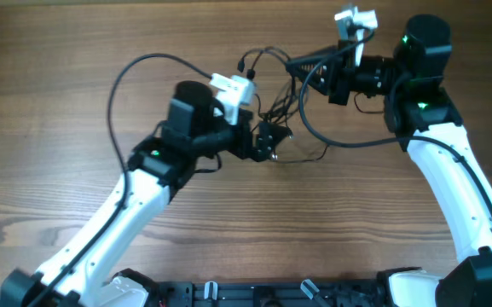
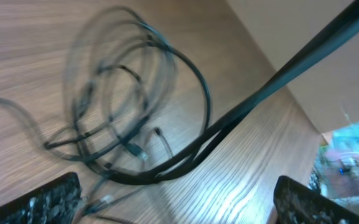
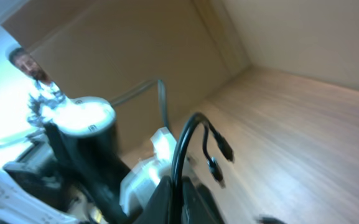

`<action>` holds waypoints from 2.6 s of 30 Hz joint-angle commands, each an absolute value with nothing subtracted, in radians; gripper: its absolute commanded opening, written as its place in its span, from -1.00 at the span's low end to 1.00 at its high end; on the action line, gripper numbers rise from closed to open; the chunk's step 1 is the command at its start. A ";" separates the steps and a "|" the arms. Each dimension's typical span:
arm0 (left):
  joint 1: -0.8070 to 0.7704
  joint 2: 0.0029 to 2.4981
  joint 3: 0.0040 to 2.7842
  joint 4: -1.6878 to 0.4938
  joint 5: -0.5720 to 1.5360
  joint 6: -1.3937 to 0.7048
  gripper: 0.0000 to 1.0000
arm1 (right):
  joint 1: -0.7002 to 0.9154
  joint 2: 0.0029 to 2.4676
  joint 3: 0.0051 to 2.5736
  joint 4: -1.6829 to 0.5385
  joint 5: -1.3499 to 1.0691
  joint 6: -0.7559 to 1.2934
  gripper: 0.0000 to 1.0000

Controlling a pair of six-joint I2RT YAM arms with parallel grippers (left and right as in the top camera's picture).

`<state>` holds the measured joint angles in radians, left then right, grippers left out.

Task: Untangle cables

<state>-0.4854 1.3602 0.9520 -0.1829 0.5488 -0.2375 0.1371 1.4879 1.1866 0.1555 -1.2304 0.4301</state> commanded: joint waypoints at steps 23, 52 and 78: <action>-0.128 1.361 0.954 -0.619 -0.218 -0.402 -0.92 | -0.405 1.473 1.203 -0.190 -0.416 0.448 -0.91; 0.025 1.195 0.954 -0.443 0.182 -0.424 -0.92 | 0.515 1.778 1.032 0.069 -0.715 0.702 0.21; 0.277 1.199 0.954 -0.565 0.159 -0.428 -0.92 | 0.488 1.811 1.033 0.380 -0.667 0.736 -0.91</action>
